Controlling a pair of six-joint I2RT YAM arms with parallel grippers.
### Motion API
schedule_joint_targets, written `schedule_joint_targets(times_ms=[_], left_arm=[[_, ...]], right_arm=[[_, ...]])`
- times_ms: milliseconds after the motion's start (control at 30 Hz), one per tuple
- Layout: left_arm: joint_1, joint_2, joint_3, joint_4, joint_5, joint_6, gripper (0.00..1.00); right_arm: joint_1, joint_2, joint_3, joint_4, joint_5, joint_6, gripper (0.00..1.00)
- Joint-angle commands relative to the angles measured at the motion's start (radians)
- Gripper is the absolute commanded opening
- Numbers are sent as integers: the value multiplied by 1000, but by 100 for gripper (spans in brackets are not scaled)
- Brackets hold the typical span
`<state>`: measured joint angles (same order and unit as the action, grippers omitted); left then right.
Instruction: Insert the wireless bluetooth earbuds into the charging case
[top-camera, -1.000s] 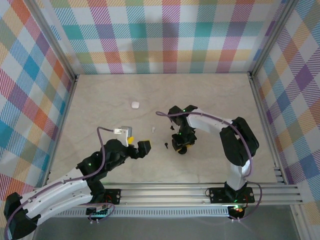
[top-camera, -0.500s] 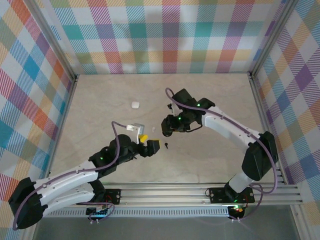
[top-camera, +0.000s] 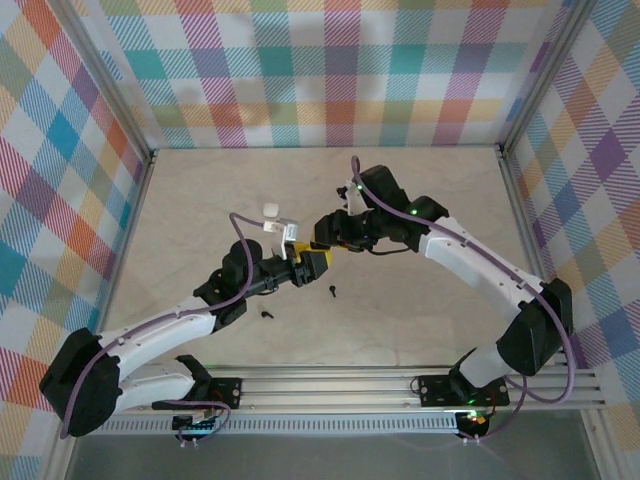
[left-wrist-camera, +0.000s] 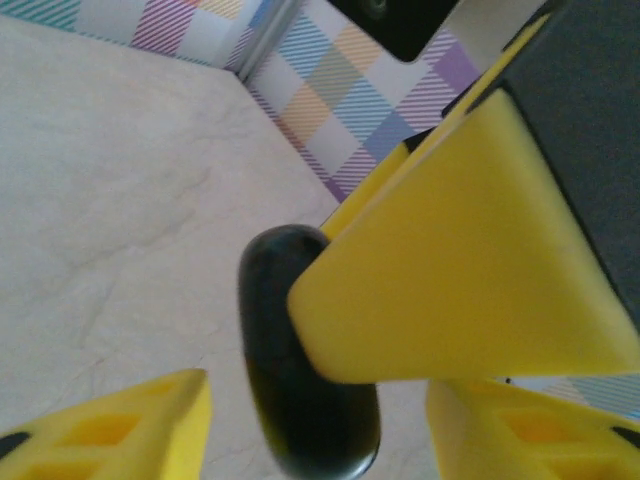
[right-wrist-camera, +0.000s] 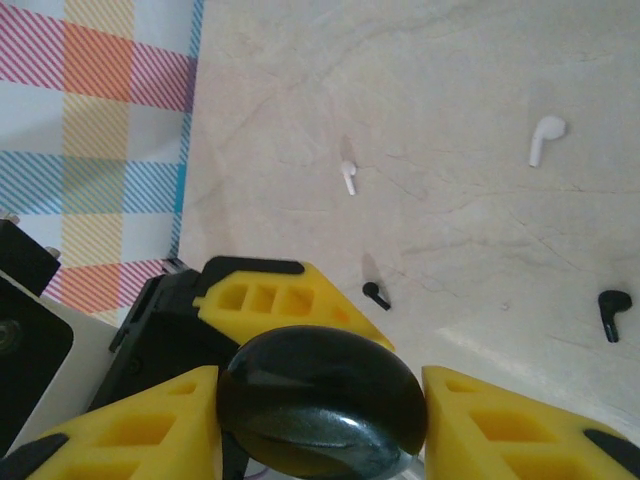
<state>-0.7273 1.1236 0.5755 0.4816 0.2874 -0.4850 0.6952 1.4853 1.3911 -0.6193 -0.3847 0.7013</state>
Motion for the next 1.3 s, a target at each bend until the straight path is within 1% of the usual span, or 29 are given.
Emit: schedule_joint_targets(times_ms=[0, 100, 233, 300, 333, 367, 400, 433, 467, 500, 533, 600, 667, 733, 800, 900, 967, 1067, 1133, 1200, 1267], left_arm=[[10, 5, 33, 75, 41, 9, 48], [10, 3, 32, 77, 29, 8, 34], [11, -19, 23, 79, 9, 8, 10], [11, -31, 23, 68, 6, 10, 1], [12, -39, 23, 59, 3, 10, 0], [12, -44, 24, 50, 0, 7, 0], [15, -52, 23, 45, -1, 4, 0], [18, -60, 23, 42, 1, -4, 0], [25, -67, 20, 39, 2, -16, 0], [34, -76, 16, 41, 9, -33, 0], [51, -83, 8, 52, 31, -58, 0], [94, -97, -7, 86, 94, -114, 0], [130, -117, -11, 111, 159, -157, 0], [148, -137, 1, 108, 212, -170, 0], [157, -155, 20, 108, 263, -177, 0], [159, -173, 50, 119, 328, -192, 0], [159, -179, 79, 120, 371, -203, 0], [158, -182, 121, 120, 403, -221, 0], [158, -182, 137, 129, 413, -232, 0], [158, -182, 148, 132, 421, -238, 0], [158, -185, 152, 126, 424, -237, 0]], right_arm=[[1, -32, -8, 45, -35, 30, 46], [-1, -36, -13, 59, -50, 38, 46], [0, -37, -18, 63, -59, 35, 46], [-1, -45, -29, 75, -63, 33, 47], [0, -53, -38, 92, -67, 35, 48], [0, -64, -48, 113, -70, 35, 51], [-1, -76, -58, 132, -72, 34, 58], [-1, -93, -69, 155, -66, 32, 71], [-6, -113, -78, 172, -57, 29, 81], [-15, -136, -87, 188, -55, 23, 85], [-32, -167, -99, 207, -58, 19, 87], [-70, -241, -142, 270, -74, 11, 86], [-98, -324, -202, 370, -111, -2, 84], [-105, -380, -246, 456, -151, -23, 83], [-105, -403, -270, 519, -199, -28, 83], [-104, -389, -298, 635, -292, 1, 82], [-101, -357, -302, 708, -353, 26, 80], [-80, -309, -296, 773, -411, 11, 77], [-71, -286, -297, 788, -408, -10, 73], [-70, -264, -300, 806, -400, -10, 65], [-69, -246, -300, 843, -416, 8, 59]])
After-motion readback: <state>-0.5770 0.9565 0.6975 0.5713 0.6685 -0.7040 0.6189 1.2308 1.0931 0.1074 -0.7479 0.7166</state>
